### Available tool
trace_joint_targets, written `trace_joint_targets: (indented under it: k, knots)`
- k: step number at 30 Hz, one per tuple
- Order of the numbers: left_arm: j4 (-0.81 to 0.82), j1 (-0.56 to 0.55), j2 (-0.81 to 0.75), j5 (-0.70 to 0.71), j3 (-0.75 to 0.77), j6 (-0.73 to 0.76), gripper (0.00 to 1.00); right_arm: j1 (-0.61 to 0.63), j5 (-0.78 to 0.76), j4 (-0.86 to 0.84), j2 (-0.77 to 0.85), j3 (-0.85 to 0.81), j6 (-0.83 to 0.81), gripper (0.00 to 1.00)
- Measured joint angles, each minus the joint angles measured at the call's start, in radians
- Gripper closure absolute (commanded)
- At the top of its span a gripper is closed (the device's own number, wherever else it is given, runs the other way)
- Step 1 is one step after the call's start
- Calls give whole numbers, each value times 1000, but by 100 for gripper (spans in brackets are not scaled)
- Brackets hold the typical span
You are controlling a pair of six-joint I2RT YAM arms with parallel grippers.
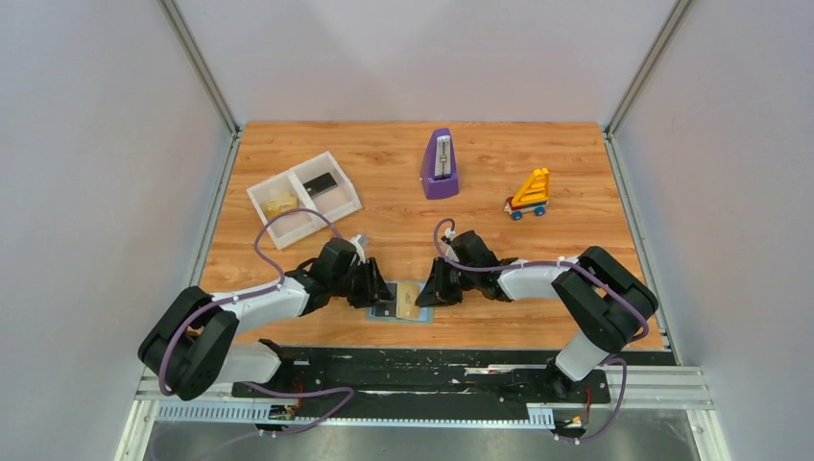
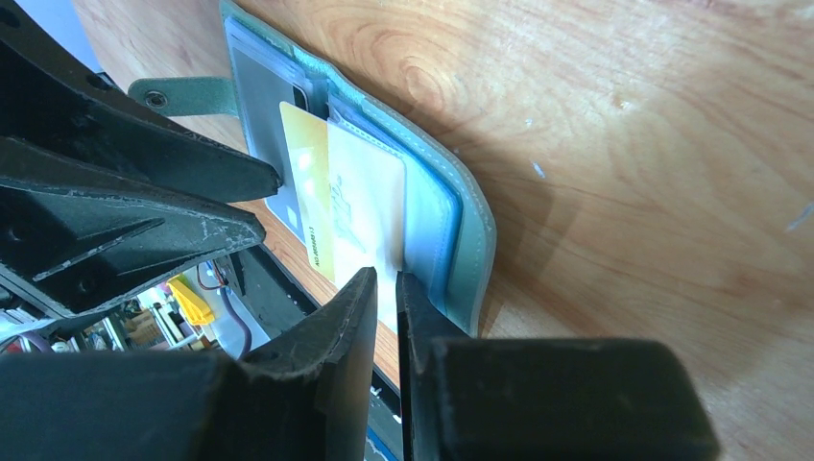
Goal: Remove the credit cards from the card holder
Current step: Remove the credit card from the card holder.
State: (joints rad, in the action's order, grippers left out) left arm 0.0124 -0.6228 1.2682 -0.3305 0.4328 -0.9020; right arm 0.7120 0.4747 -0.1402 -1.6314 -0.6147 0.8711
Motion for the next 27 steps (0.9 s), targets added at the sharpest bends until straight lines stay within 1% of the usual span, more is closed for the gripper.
trace_joint_targets:
  k: [15,27]
  knots:
    - [56,0,91,-15,48,22,56,0,1,-14,0,7,0,85]
    - [149,0,138,-69,45,13,61,0,3,-20,0,10,0,85]
